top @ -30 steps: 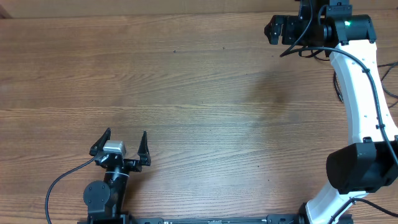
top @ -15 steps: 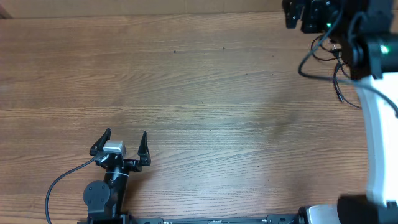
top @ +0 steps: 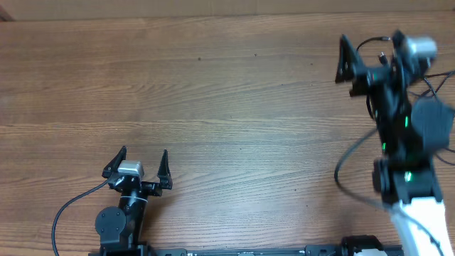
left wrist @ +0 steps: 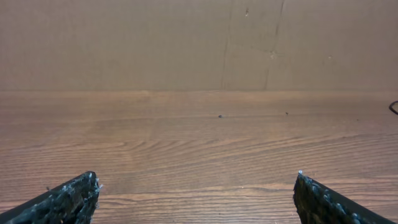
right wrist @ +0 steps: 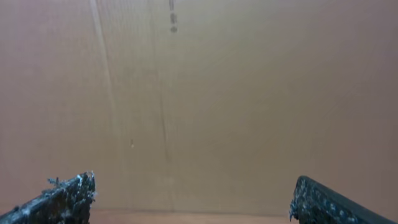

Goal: Untangle cables

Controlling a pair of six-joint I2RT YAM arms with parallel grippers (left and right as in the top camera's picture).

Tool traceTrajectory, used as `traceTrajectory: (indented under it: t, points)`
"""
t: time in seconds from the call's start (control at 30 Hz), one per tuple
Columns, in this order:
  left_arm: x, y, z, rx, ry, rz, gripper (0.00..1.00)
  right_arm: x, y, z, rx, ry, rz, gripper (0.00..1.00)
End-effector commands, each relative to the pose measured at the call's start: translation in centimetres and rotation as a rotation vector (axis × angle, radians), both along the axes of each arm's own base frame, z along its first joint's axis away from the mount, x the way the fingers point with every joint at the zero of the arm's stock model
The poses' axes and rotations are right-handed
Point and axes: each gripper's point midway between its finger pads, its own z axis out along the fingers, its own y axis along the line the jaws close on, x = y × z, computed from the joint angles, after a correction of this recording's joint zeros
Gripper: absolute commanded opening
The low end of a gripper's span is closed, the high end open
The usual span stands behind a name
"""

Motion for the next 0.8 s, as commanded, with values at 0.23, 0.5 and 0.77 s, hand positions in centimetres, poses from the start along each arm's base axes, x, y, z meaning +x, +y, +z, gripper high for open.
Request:
traceTrajectory:
  t: [0.23,0.5,0.77]
  points:
    - [0.0,0.0,0.0,0.022,-0.008,-0.004,0.99,-8.4,-1.3,-9.9,0.016,-0.138,-0.051,1.00]
    - [0.0,0.0,0.0,0.022,-0.008,-0.003,1.00,-10.6,-1.5,-15.1,0.014,-0.117,-0.057,1.00]
    - [0.0,0.0,0.0,0.022,-0.008,-0.003,1.00,-11.1,-1.9,-19.2,0.005,0.042,-0.076,1.00]
